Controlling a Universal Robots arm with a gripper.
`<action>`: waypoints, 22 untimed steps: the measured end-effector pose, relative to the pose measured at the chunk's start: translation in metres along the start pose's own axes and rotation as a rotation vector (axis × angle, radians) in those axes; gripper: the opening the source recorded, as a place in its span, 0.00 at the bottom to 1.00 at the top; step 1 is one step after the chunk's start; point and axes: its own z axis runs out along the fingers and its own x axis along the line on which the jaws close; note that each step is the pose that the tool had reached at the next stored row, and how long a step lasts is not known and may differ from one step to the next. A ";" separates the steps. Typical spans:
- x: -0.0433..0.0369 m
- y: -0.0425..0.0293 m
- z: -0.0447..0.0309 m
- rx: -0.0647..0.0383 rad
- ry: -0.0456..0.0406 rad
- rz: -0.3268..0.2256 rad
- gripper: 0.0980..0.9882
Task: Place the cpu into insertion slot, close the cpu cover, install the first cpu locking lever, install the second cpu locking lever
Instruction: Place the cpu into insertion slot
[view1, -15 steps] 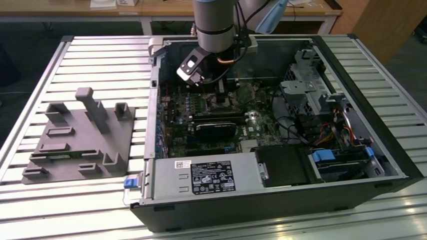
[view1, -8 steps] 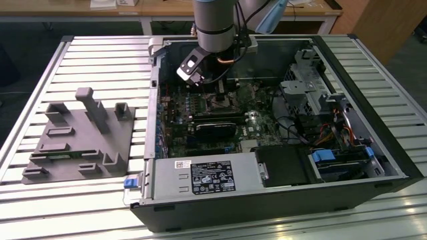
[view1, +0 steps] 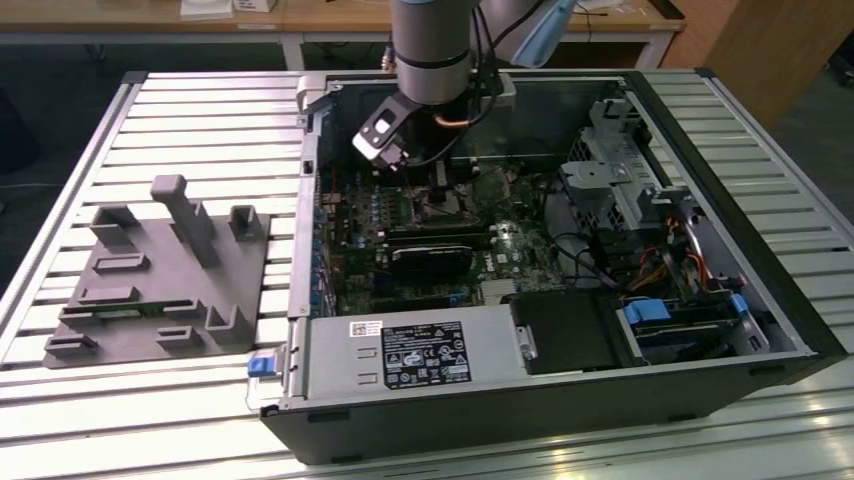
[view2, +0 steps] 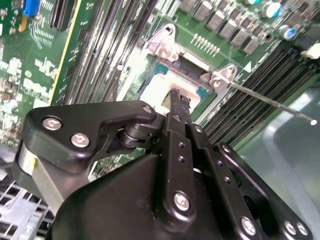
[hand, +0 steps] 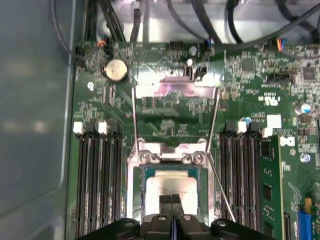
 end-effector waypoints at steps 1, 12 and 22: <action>0.0000 0.0006 0.0001 0.008 -0.0002 0.000 0.01; 0.0000 0.0064 0.0046 0.011 -0.0031 0.026 0.01; -0.0001 0.0061 0.0075 0.011 -0.0036 0.027 0.01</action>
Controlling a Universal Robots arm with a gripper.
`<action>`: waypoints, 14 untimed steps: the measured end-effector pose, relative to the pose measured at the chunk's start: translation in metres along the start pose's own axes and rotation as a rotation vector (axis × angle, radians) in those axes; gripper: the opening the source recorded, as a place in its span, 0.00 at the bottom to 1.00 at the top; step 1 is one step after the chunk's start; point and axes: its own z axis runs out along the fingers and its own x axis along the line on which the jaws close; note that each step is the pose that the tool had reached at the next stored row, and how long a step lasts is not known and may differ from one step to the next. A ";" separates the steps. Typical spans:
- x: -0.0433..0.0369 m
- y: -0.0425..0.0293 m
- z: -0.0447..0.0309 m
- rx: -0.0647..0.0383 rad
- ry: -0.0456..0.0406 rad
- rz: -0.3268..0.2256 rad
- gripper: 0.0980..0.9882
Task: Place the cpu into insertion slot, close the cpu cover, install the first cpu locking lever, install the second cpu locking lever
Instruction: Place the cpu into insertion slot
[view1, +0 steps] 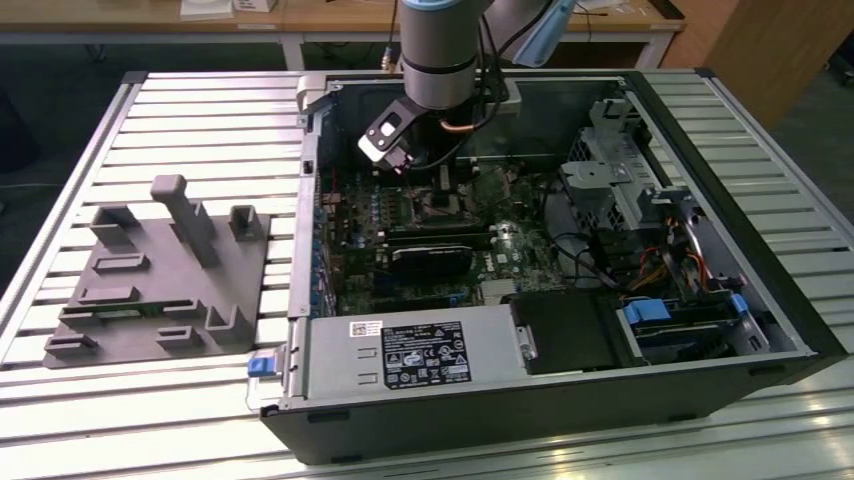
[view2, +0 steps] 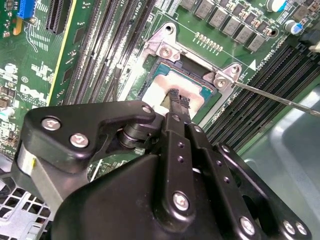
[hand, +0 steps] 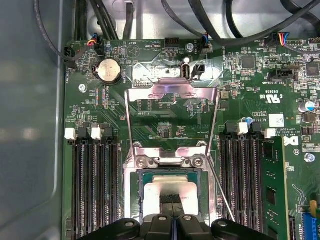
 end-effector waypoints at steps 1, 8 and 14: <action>0.0001 0.0000 0.0002 0.000 0.0003 0.000 0.01; 0.0001 0.0000 0.0005 0.000 0.0021 0.000 0.01; 0.0002 0.0005 -0.0053 0.000 0.0023 0.000 0.01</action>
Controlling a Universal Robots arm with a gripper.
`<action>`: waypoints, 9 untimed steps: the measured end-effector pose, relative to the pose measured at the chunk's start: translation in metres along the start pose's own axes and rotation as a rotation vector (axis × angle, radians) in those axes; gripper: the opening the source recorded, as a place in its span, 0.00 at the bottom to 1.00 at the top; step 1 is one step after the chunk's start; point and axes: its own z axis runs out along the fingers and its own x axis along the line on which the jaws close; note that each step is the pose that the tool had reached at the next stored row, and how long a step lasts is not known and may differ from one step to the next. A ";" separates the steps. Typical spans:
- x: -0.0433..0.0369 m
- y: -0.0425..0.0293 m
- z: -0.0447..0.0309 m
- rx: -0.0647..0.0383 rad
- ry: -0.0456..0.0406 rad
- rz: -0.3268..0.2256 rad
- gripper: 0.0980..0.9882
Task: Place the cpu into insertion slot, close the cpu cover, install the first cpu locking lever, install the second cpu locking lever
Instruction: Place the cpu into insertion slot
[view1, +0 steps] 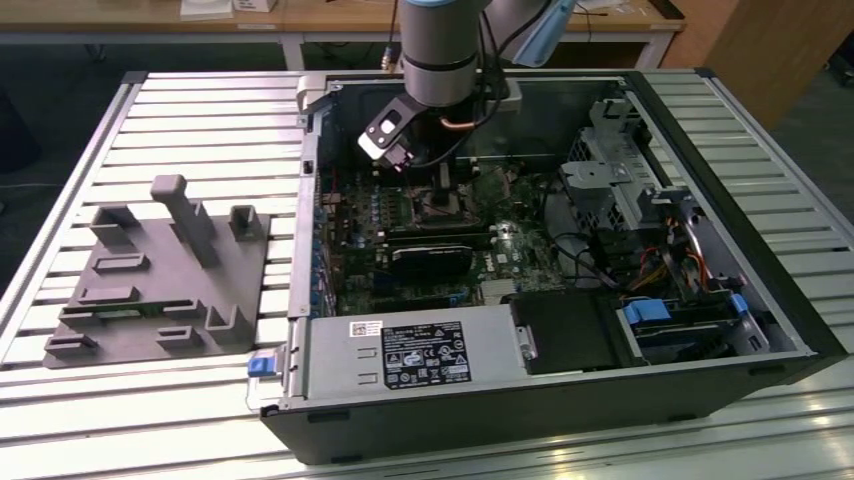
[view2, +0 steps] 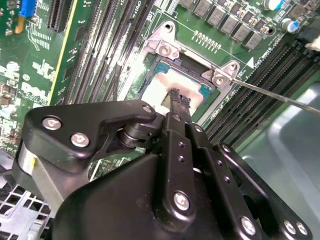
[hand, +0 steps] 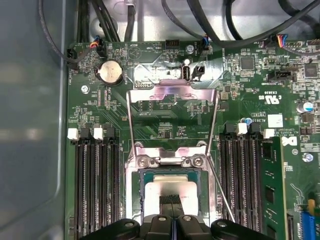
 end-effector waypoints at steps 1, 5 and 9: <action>0.0000 0.0001 -0.0022 0.000 -0.0003 0.000 0.01; 0.0001 0.0009 -0.0116 0.000 -0.0003 0.000 0.01; 0.0002 0.0018 -0.0234 0.000 -0.0002 0.000 0.01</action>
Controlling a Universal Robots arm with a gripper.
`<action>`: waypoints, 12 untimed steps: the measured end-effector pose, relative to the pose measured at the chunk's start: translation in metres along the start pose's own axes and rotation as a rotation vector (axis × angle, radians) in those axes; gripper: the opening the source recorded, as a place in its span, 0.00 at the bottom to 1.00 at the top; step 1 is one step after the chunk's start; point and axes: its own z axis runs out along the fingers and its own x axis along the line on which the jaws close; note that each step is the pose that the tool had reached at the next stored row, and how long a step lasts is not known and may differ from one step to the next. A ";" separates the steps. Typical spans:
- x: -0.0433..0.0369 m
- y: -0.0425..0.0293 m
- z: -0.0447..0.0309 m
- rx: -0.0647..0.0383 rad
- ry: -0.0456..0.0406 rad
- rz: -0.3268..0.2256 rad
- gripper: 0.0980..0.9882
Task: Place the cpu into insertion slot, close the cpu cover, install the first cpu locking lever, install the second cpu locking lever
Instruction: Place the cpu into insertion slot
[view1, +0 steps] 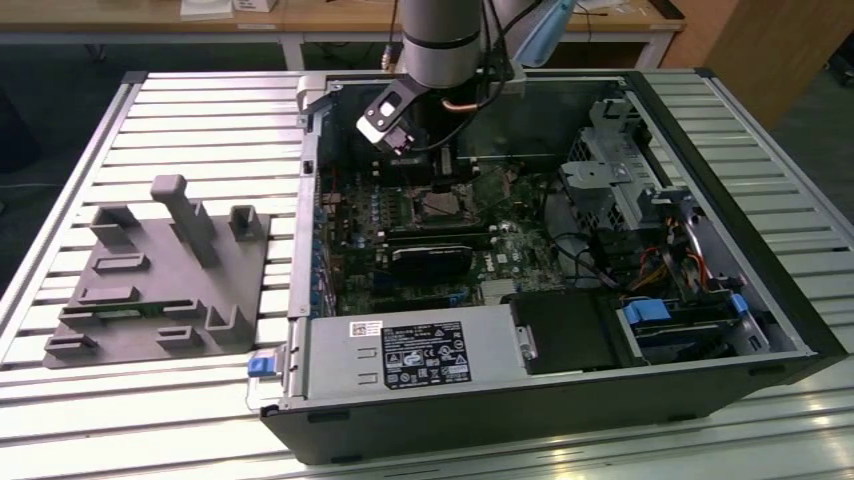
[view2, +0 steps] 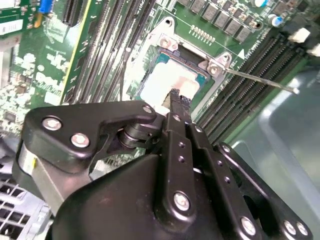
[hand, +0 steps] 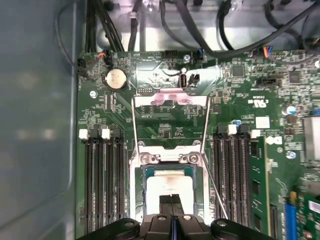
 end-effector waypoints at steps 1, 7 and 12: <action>0.0000 0.0003 -0.0031 0.000 -0.0002 0.000 0.01; 0.0002 0.0014 -0.0173 0.000 -0.0002 0.000 0.01; 0.0002 0.0015 -0.0180 0.000 0.0000 0.000 0.01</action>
